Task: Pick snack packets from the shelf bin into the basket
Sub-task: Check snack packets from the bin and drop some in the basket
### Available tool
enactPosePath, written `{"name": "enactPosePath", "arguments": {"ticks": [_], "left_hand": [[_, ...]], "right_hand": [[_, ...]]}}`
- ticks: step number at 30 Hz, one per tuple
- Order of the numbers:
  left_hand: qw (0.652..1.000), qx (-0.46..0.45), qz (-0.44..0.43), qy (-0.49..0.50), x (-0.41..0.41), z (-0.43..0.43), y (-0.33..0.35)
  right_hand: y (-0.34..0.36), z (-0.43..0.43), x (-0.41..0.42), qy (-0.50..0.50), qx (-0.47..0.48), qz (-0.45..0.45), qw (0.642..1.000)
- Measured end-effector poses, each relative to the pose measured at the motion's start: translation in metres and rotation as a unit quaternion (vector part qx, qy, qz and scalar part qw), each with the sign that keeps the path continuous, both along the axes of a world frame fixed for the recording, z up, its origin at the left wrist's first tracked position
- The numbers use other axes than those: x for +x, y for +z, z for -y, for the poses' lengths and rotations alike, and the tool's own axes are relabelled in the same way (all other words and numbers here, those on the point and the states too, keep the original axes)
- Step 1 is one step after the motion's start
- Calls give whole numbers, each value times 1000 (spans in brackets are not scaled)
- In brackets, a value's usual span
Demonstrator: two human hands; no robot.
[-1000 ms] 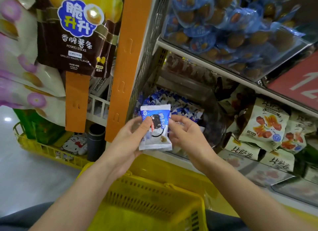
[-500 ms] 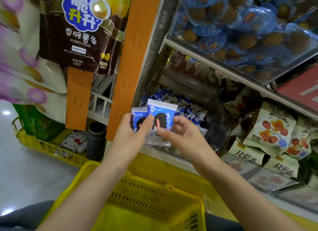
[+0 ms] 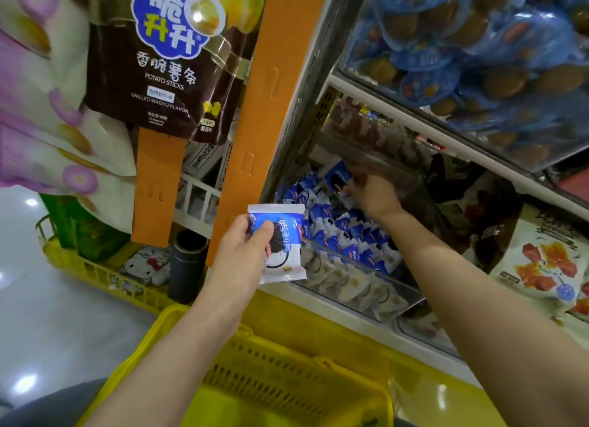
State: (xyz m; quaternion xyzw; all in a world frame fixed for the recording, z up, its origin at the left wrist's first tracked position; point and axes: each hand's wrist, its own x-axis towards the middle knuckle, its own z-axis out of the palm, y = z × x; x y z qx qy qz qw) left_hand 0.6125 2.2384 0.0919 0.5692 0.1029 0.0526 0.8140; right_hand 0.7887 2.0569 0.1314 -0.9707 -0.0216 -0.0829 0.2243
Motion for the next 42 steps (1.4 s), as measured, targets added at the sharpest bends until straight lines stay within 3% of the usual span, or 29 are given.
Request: {"name": "enactPosePath", "arguments": {"ticks": [8,14,22,25,28,32,34,39,42], "left_hand": [[1000,-1,18,-5,3,1,-1],[1000,-8,1,-4,5,4,-2],[1000,6,16,-4,8,9,0],[999,22,44,-14,4,13,2],[999,19,44,-24,-1,14,0],[998,23,37,-49,-10,16,-5],[997,38,40,-50,-15,16,-8],[994,65,36,-75,-26,22,-13],[989,89,54,-104,-32,26,-15]], "right_hand": [[-16,-12,20,66,-98,-79,990],[-19,-30,30,40,15,-83,996],[-25,-36,40,27,-43,-112,992],[-24,-37,29,37,-21,-109,993],[-18,-39,4,39,25,-43,998],[-4,-33,-58,82,172,85,978],[0,-28,-94,116,216,105,964],[-7,-15,-159,165,201,43,965],[-23,-18,-178,170,248,-27,954]]}}
